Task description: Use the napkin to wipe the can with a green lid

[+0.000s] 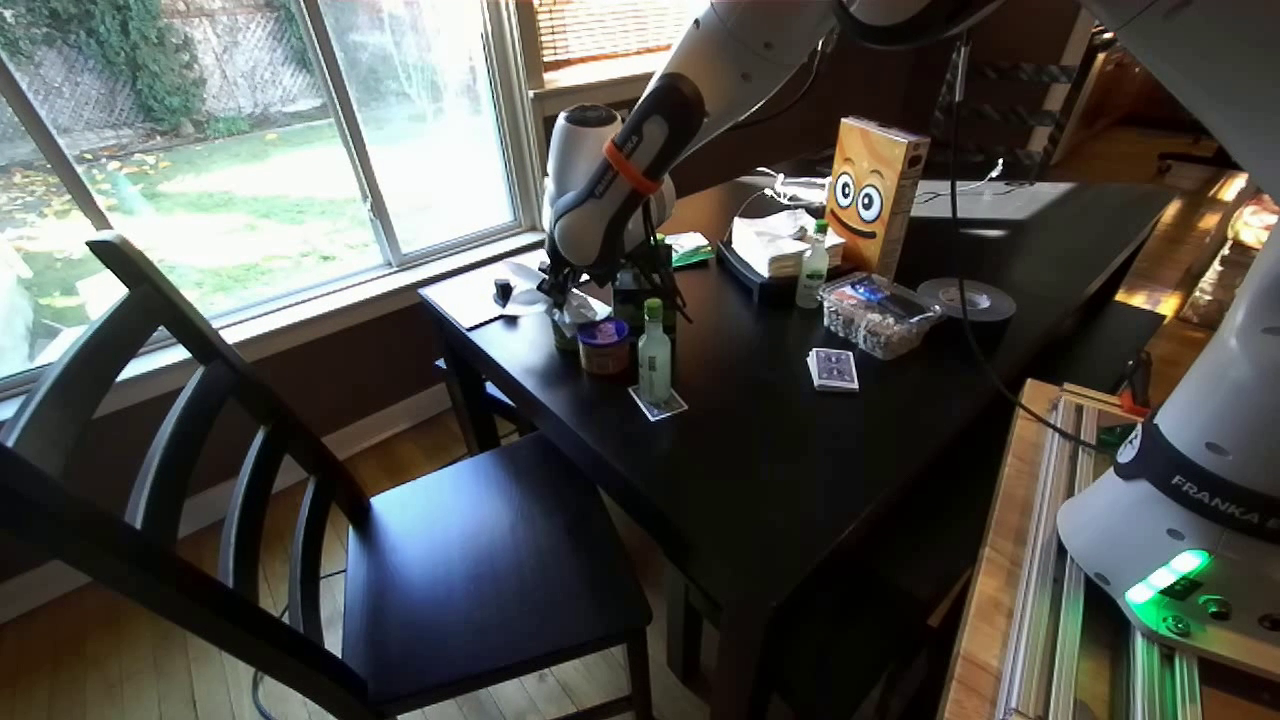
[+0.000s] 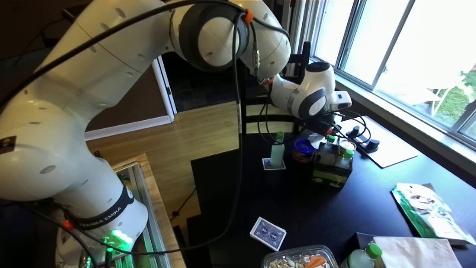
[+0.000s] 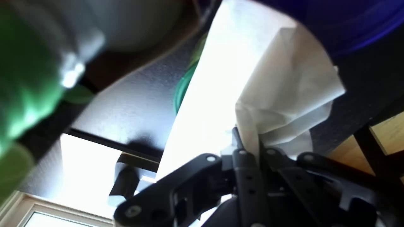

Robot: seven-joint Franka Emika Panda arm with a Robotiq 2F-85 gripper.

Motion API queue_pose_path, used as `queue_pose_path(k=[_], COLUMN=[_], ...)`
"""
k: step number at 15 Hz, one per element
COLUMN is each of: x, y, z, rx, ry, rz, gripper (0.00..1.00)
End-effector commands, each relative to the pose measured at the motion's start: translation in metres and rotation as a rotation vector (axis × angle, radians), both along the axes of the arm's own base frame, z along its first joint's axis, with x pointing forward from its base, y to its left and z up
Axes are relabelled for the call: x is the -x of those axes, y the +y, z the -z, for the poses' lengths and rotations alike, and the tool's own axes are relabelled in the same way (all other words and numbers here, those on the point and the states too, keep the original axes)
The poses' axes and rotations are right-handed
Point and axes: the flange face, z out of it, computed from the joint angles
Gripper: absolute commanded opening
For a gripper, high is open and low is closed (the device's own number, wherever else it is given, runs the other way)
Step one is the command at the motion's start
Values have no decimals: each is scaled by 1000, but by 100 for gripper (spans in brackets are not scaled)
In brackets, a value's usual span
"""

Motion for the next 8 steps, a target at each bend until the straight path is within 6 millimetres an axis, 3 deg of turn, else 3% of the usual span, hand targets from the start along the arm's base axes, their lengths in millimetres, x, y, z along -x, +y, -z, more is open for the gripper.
queue_pose_path(k=[1,4,8], x=[9,15,22], y=[18,24,9], z=[2,0,-8], rx=[-49,-67,-38], ry=[-19,37,112], rz=[-36,-35,23], gripper=[1,1,1])
